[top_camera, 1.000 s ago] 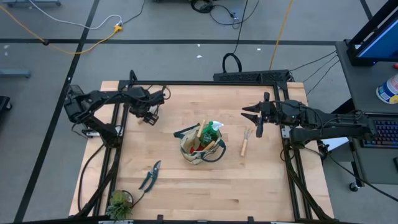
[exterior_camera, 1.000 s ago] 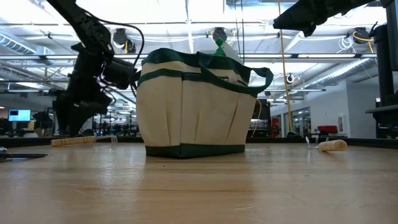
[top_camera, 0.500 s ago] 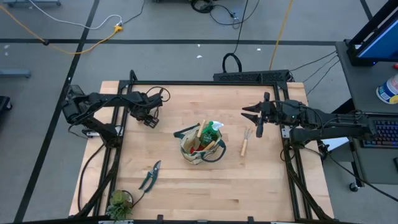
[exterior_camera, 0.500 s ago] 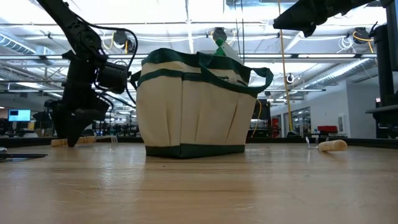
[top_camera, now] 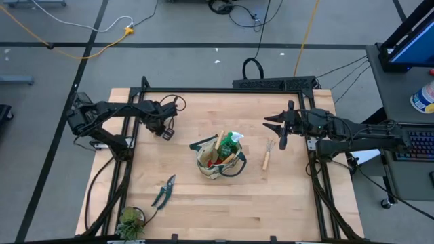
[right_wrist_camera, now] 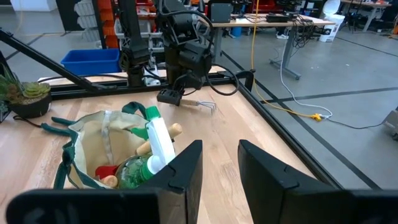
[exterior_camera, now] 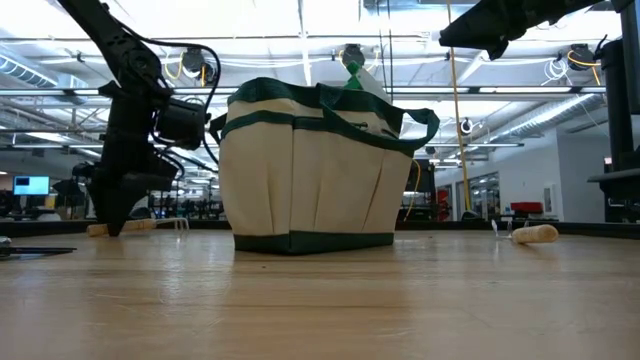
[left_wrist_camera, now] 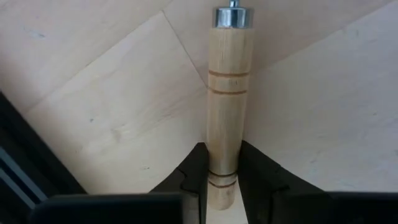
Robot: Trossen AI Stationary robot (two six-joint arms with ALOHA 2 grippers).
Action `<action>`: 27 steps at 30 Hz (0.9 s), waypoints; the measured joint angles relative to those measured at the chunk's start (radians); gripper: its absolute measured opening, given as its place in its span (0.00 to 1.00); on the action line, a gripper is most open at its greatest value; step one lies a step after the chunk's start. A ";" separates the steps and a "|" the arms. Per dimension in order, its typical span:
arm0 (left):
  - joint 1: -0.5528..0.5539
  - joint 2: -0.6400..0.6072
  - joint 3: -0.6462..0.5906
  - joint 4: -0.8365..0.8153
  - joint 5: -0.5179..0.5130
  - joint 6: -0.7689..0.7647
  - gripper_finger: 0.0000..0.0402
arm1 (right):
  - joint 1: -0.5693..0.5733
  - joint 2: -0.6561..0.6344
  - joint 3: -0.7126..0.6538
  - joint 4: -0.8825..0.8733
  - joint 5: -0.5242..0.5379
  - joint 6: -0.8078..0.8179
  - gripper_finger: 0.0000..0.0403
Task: Pick & Place Garden tools in Gardening bag
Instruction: Put the top hand rake into the gardening bag
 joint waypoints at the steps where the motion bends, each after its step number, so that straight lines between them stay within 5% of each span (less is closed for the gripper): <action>1: 0.000 -0.004 0.000 -0.003 0.005 0.000 0.15 | 0.000 0.000 0.000 0.003 0.000 0.000 0.24; 8: 0.000 -0.095 0.024 -0.029 0.096 -0.027 0.15 | 0.000 0.000 0.000 0.034 0.000 0.000 0.24; 21: -0.001 -0.460 0.129 -0.012 0.306 -0.255 0.15 | 0.000 0.008 0.000 0.230 -0.006 -0.015 0.24; 27: -0.007 -0.596 0.195 -0.007 0.390 -0.402 0.15 | 0.000 0.051 0.000 0.395 -0.135 -0.131 0.24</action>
